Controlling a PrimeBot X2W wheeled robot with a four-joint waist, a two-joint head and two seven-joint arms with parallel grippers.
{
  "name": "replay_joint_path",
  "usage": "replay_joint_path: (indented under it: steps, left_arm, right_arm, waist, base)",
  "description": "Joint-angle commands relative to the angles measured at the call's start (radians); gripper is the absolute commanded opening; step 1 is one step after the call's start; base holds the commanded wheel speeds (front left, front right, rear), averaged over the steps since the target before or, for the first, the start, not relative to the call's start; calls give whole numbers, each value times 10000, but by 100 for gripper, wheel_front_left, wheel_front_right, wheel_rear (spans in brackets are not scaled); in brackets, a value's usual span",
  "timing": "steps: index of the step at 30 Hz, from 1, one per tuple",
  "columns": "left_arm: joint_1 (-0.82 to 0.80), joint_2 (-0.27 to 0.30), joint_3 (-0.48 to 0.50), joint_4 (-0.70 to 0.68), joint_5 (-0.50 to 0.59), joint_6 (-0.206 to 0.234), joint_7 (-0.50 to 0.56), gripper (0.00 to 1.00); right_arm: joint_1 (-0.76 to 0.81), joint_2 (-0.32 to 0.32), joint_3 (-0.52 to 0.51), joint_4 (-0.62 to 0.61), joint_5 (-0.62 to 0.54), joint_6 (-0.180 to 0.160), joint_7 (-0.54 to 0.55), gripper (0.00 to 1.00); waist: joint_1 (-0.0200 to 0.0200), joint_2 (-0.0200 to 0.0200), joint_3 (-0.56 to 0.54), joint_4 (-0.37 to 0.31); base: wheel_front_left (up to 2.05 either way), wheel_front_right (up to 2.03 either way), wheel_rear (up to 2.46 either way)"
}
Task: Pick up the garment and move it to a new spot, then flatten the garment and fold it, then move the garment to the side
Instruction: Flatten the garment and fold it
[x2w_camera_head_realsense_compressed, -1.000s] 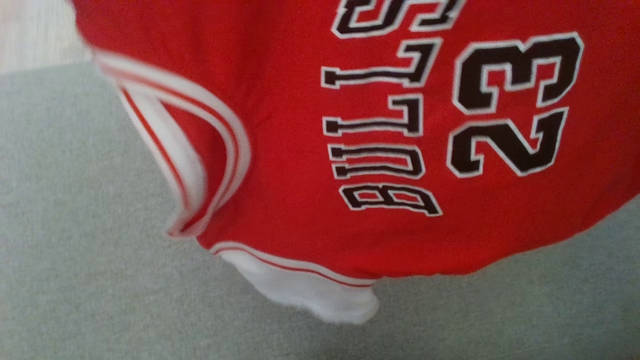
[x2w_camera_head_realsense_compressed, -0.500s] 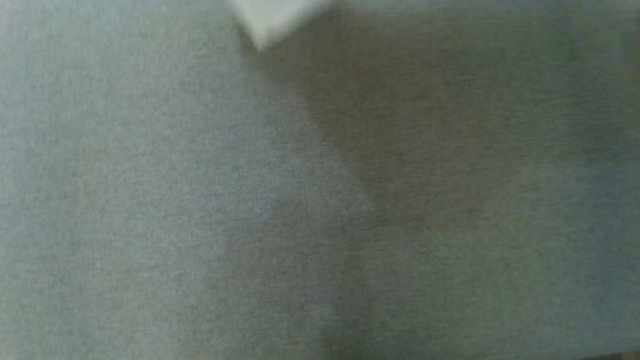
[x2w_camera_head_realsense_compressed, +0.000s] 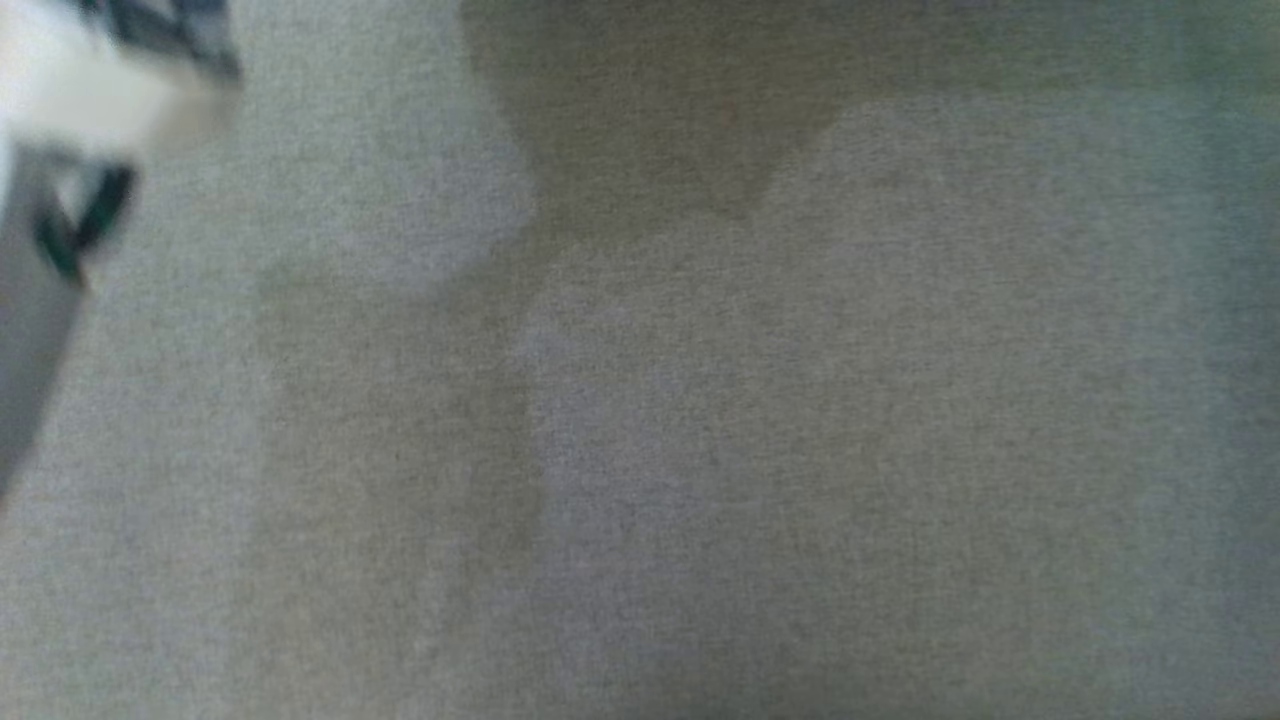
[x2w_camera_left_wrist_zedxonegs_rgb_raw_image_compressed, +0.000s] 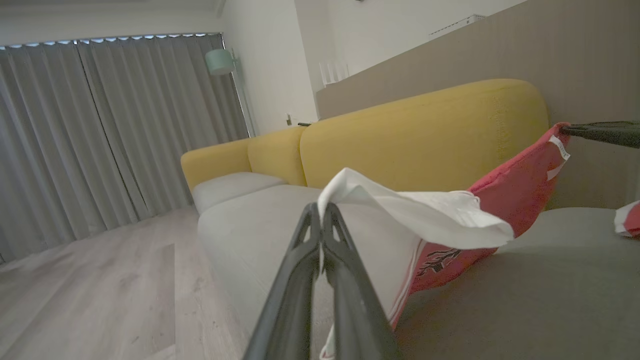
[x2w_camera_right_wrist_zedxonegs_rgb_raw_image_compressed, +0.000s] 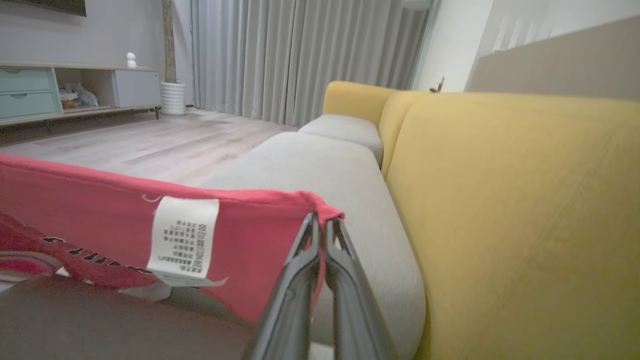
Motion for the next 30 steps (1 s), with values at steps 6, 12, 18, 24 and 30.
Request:
replay_joint_path:
  steps: [6,12,18,24,30]
  left_arm:
    - [3071,965,338,-1279,-432,731,-224,0]
    - [5888,1255,53,-1978,-597,1198,-277,0]
    - [7897,1093,-46,-2378,-1307,1335,-292,0]
    - [9363,1089,-132,-2820,-1713,1293,-297,0]
    - [9972,1211,-115,-3223,-1920,1179,-298,0]
  right_arm:
    - [2590,-422,-572,-881,527,-7,-105,0]
    - [5468,-346,-1260,-1724,464,-7,-107,0]
    - [7633,-60,-1752,-2291,319,-7,-107,0]
    - [9883,-13,-2281,-2920,190,-7,-108,0]
    - [10686,75,-2806,-3410,153,-7,-29,0]
  waist:
    - [0,0,-828,-250]
    - [0,0,-1907,-536]
    - [0,0,-2738,-612]
    - [0,0,-3221,-450]
    - [0,0,-3191,-371]
  base:
    - [0,0,0]
    - [0,0,0]
    - [0,0,0]
    - [0,0,0]
    - [0,0,0]
